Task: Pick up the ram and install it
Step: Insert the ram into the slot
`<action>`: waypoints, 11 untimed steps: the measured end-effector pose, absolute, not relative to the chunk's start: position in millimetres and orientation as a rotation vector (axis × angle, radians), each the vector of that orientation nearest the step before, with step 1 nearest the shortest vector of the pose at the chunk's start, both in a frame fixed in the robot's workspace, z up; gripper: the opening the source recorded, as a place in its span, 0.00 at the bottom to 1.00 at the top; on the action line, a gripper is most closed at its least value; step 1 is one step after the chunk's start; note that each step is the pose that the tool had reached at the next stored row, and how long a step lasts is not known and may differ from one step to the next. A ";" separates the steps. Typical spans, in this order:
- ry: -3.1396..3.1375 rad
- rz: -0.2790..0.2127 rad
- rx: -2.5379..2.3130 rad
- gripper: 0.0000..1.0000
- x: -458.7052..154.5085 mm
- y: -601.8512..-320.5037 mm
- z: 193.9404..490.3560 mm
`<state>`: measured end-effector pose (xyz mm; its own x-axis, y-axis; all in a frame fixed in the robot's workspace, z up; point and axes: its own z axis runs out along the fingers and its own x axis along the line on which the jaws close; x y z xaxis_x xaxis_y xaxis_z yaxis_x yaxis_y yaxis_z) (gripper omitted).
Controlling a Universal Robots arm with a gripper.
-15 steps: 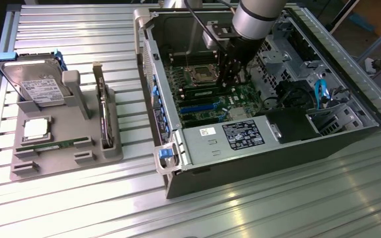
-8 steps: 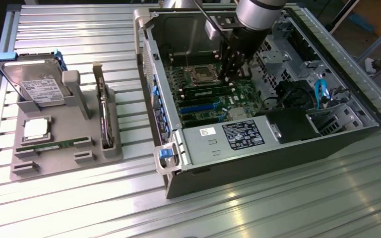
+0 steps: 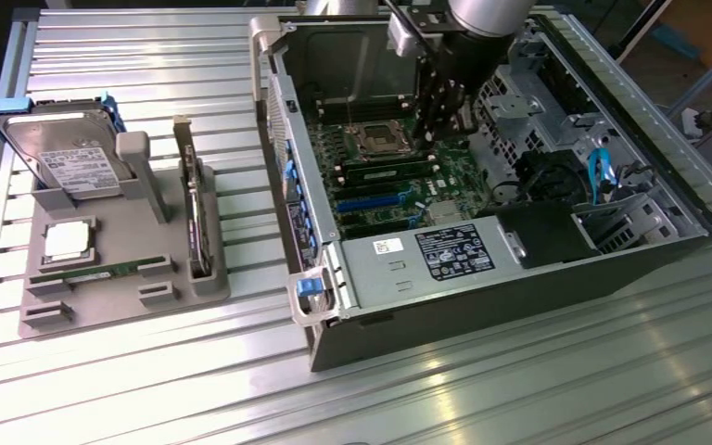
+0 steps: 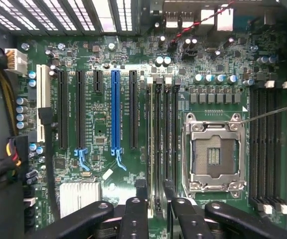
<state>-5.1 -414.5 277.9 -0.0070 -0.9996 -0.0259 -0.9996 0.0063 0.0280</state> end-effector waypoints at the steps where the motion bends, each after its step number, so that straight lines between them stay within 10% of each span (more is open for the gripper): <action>1: -2.227 -0.060 2.213 0.26 -5.1 -414.5 281.1; 11: -2.227 -0.060 2.213 0.26 -5.0 -414.4 315.2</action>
